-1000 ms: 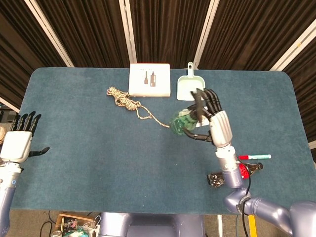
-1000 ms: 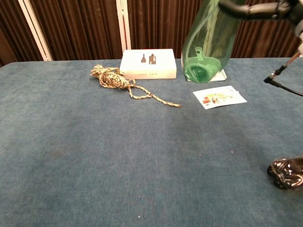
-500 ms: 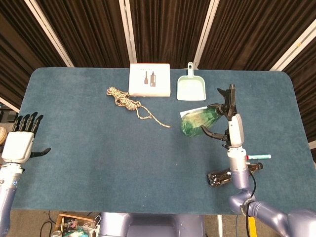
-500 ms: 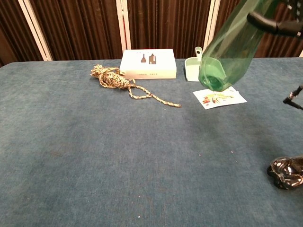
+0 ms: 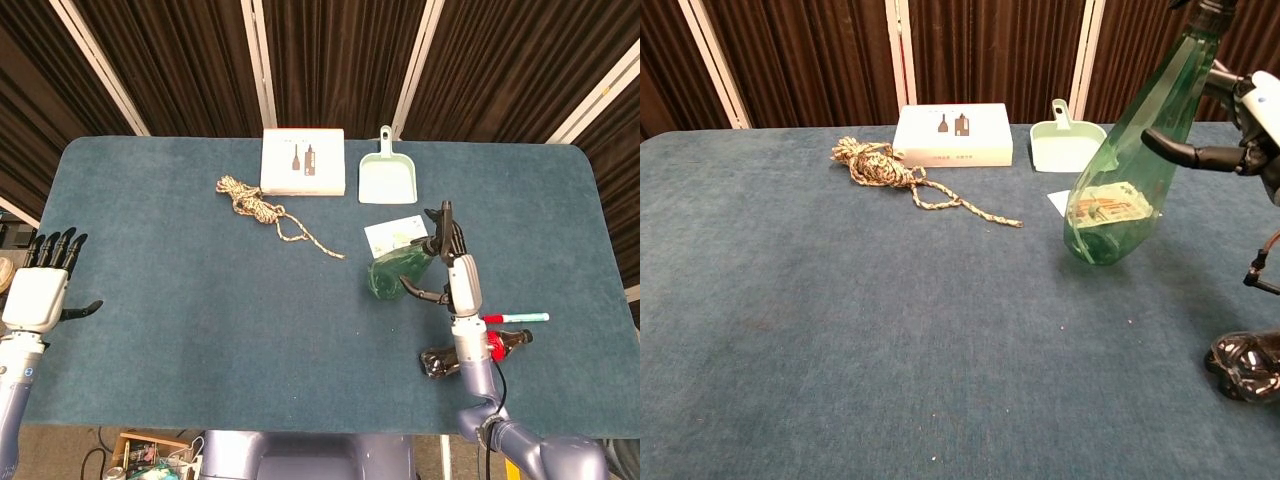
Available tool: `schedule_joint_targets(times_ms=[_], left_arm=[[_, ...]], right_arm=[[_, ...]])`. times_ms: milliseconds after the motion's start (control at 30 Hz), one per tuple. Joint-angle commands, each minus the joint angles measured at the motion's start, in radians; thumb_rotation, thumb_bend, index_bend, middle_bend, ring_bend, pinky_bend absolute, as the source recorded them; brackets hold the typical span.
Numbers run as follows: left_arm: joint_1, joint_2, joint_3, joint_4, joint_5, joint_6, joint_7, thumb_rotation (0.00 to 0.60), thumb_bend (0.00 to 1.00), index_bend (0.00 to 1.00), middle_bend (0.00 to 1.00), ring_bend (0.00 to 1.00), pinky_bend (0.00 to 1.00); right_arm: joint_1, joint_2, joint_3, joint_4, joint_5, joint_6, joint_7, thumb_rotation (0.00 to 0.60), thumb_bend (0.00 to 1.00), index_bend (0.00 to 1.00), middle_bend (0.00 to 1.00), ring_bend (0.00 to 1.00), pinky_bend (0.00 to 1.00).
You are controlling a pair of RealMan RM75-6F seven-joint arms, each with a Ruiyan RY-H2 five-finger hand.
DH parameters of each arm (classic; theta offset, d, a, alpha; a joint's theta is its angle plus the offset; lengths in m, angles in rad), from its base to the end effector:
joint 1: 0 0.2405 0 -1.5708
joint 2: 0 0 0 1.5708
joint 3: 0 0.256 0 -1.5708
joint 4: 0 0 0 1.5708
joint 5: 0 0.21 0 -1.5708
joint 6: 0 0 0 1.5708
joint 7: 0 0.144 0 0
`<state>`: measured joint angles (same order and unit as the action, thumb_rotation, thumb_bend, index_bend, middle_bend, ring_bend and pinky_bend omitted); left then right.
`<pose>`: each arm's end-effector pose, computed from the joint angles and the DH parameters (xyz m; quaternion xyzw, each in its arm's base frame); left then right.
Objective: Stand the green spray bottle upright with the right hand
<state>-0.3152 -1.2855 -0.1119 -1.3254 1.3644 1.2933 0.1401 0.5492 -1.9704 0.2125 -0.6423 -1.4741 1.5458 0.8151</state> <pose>-0.3225 0.2745 0.1277 -0.6466 -0.3148 -0.3244 0.6145 -0.2282 -0.3328 -0.0062 0.4529 -0.4305 0.7051 0.3354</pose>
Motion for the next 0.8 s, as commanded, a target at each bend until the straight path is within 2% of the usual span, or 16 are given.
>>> schedule_joint_targets(times_ms=[33,367,500,567,733,800], left_arm=[[0.0,0.0,0.0,0.001,0.001,0.0,0.0,0.6,0.07,0.0,0.0,0.0,0.0],[-0.003,-0.003,0.001,0.0,0.0,-0.003,0.009,0.6,0.07,0.0,0.0,0.0,0.0],[-0.003,-0.004,0.002,-0.003,0.001,-0.003,0.013,0.6,0.07,0.0,0.0,0.0,0.0],[-0.003,-0.004,0.002,-0.004,0.001,-0.002,0.015,0.6,0.07,0.0,0.0,0.0,0.0],[-0.002,-0.003,0.001,-0.003,-0.002,-0.002,0.014,0.6,0.07,0.0,0.0,0.0,0.0],[-0.002,-0.003,0.0,-0.003,-0.002,-0.003,0.013,0.6,0.07,0.0,0.0,0.0,0.0]], right_arm=[[-0.002,-0.023,-0.006,0.038,-0.003,-0.008,0.022,0.6,0.61,0.94,0.08,0.0,0.0],[-0.011,-0.065,-0.022,0.139,-0.011,-0.012,0.057,0.6,0.61,0.93,0.08,0.0,0.0],[-0.014,-0.07,-0.027,0.159,-0.014,-0.015,0.069,0.6,0.58,0.9,0.07,0.0,0.0],[-0.017,-0.069,-0.034,0.167,-0.02,-0.014,0.069,0.6,0.54,0.8,0.05,0.0,0.0],[-0.023,-0.059,-0.047,0.17,-0.032,-0.009,0.075,0.6,0.36,0.23,0.0,0.0,0.0],[-0.024,-0.057,-0.051,0.173,-0.035,-0.005,0.065,0.6,0.28,0.07,0.0,0.0,0.0]])
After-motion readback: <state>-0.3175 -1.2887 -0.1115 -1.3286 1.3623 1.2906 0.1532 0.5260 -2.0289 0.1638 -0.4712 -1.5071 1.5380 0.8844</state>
